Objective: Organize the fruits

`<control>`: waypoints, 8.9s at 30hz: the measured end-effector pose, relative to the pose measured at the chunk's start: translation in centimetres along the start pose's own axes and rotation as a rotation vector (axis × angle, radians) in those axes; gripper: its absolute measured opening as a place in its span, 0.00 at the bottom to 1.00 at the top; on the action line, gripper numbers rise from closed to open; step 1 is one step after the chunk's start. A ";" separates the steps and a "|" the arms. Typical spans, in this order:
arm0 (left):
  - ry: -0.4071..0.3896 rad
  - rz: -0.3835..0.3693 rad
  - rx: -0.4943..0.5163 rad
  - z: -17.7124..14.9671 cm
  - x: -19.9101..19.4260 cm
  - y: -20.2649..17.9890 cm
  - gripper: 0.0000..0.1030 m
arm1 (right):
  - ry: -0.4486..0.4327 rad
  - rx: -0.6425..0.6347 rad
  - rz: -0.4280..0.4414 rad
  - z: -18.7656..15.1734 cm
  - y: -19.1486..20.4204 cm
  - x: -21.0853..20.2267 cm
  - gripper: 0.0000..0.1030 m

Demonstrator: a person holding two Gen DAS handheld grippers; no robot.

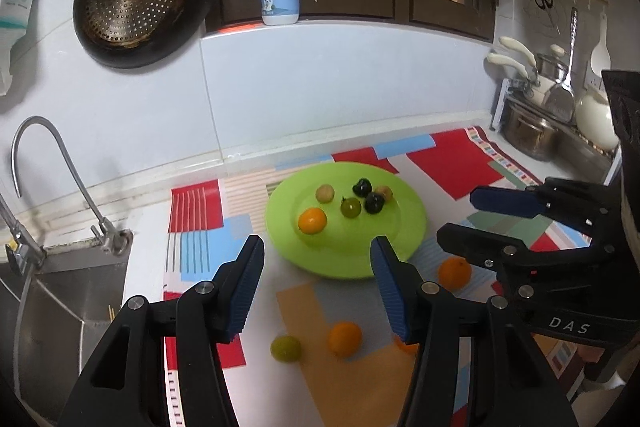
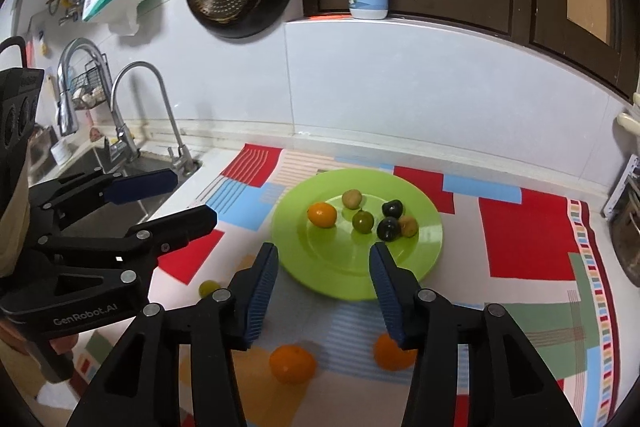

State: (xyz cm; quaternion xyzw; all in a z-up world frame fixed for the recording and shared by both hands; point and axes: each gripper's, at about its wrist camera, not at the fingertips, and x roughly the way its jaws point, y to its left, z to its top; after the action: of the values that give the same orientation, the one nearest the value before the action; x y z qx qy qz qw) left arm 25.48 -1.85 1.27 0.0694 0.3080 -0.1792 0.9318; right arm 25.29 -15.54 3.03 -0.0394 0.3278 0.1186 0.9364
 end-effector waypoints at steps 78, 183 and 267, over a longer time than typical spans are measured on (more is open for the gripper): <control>0.194 -0.092 0.044 -6.6 6.1 -1.6 0.30 | 0.258 -0.013 0.125 -7.2 0.4 5.9 0.40; 0.227 -0.040 -0.107 1.6 12.6 0.4 0.36 | 0.228 0.095 0.051 1.0 -6.8 11.6 0.46; 0.263 0.072 -0.208 -8.2 7.3 1.5 0.29 | 0.184 0.255 -0.237 -9.1 -4.3 6.9 0.41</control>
State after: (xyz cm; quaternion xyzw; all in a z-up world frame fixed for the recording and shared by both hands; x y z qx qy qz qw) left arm 26.98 -0.56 -9.68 0.0066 0.4416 -0.1022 0.8914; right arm 26.09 -19.77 -8.42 0.0308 0.4175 -0.0391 0.9073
